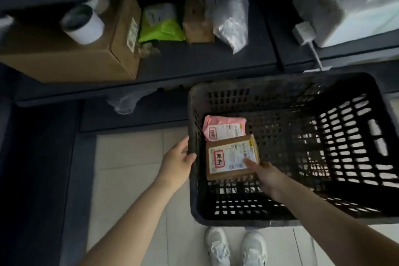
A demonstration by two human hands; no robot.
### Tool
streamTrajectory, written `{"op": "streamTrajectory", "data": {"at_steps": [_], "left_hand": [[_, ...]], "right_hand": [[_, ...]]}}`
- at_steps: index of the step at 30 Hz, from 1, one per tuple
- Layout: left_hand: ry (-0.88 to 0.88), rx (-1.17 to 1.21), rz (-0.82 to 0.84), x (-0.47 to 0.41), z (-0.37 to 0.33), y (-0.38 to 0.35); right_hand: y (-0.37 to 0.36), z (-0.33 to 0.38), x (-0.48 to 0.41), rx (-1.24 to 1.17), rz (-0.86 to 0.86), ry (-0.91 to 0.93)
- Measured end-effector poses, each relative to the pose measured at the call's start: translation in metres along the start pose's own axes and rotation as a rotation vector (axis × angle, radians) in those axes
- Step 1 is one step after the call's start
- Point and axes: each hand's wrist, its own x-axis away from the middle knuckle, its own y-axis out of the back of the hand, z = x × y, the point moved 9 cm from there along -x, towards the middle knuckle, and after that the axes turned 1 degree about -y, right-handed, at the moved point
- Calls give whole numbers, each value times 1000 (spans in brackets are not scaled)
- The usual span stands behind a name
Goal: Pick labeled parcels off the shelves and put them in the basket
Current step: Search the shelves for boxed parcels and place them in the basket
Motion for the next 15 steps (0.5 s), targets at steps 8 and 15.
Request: {"op": "streamTrajectory", "data": {"at_steps": [8,15], "left_hand": [[-71,-118,-103,-2,5,4],[-80,-135,-144,-3,6,7]], "right_hand": [[-14,-30,-67,48,-5,-78],[6,-16,-98,583,-265,17]]}}
